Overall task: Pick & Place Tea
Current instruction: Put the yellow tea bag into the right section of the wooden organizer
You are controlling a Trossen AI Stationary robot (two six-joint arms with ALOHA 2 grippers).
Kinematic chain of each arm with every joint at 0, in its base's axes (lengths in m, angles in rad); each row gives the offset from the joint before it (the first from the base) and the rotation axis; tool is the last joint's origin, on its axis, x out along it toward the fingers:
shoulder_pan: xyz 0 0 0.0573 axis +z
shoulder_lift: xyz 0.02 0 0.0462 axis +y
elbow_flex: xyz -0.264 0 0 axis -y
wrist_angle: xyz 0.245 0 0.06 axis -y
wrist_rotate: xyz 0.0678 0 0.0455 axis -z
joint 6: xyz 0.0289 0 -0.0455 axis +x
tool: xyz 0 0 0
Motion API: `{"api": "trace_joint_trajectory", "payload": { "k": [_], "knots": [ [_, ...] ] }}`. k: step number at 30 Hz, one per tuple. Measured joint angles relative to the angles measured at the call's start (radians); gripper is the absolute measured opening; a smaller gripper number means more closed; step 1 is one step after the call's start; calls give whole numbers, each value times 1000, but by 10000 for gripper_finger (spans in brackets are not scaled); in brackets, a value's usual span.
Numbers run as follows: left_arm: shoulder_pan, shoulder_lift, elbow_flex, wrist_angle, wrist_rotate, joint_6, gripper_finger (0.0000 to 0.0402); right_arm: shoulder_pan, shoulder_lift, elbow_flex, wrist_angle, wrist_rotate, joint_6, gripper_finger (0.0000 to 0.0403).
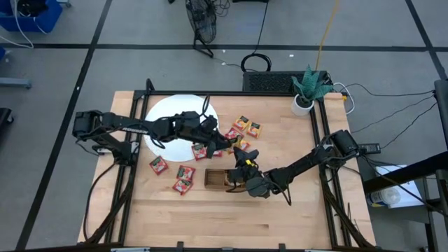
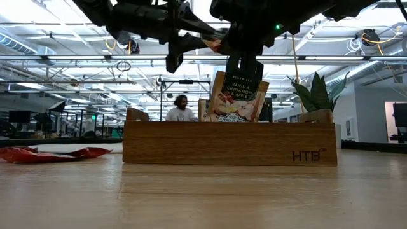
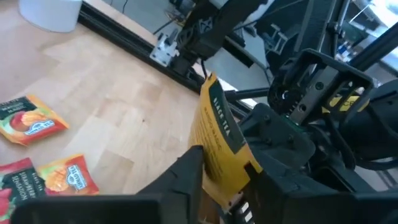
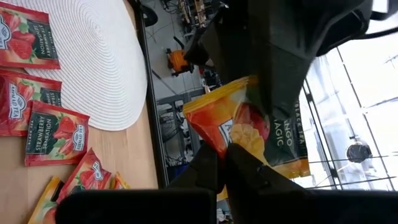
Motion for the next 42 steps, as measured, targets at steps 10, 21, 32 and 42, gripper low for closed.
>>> {"api": "trace_joint_trajectory", "payload": {
  "k": [10, 21, 32, 42],
  "knots": [
    [-14, 0, 133, -202, -24, 109, 122, 0, 0, 0, 0, 0, 1, 4],
    [-13, 0, 131, -255, -26, 198, 15, 1, 0, 0, 0, -25, 7, 4],
    [-50, -19, 227, -390, -153, 503, 3, 127, -63, -2, 53, 164, 417, 40],
    [-200, 3, 221, -351, -158, 664, 2, 309, -321, -243, 55, 164, 832, 36]
  ]
}}
